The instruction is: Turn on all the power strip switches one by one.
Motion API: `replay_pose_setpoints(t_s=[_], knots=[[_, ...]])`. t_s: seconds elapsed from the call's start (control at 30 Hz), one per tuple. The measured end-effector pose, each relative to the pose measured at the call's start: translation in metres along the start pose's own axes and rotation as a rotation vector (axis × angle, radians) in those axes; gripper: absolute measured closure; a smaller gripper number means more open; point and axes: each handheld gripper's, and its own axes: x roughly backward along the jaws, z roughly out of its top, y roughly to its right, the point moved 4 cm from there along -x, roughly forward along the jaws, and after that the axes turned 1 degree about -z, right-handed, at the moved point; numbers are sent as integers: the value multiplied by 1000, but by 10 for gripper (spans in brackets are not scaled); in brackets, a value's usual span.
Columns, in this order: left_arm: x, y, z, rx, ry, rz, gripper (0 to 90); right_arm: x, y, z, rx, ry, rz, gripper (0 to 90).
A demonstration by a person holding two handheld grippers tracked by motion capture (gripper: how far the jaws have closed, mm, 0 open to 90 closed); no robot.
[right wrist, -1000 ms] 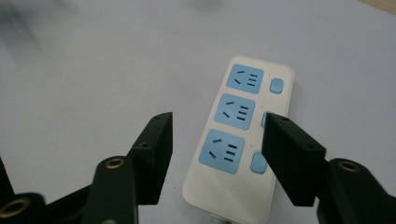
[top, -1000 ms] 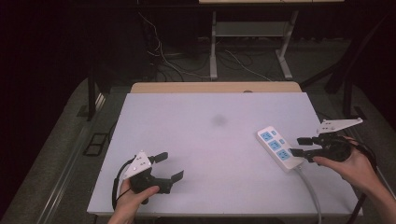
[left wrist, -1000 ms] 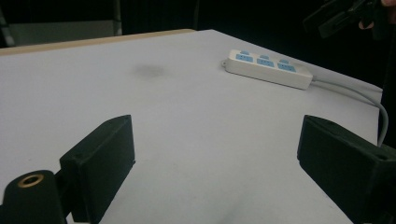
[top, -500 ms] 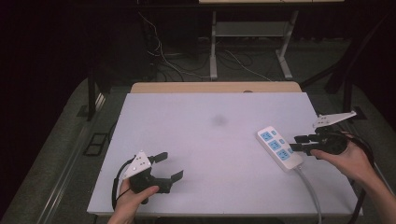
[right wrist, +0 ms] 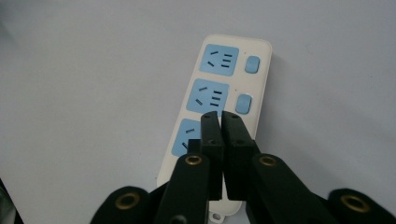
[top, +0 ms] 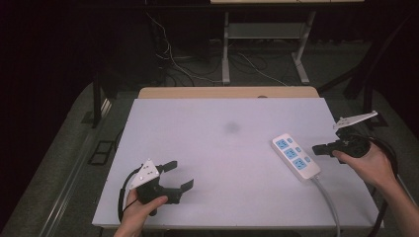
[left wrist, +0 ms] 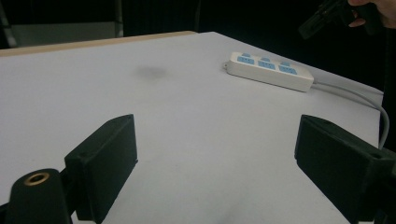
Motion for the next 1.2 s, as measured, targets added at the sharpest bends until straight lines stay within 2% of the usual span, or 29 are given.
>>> replay_pose_setpoints(t_s=[0.7, 0.8, 0.97, 1.2], knots=[[1, -1, 0, 7, 4, 4, 125, -28, 9, 3, 6, -78, -18, 900], [1, -2, 0, 8, 4, 4, 125, -34, 9, 0, 6, -99, -23, 900], [1, -2, -1, 9, 4, 3, 125, -37, 10, 0, 2, -102, -17, 900], [2, -2, 0, 9, 3, 4, 125, -46, 12, -10, -13, -126, -31, 900]])
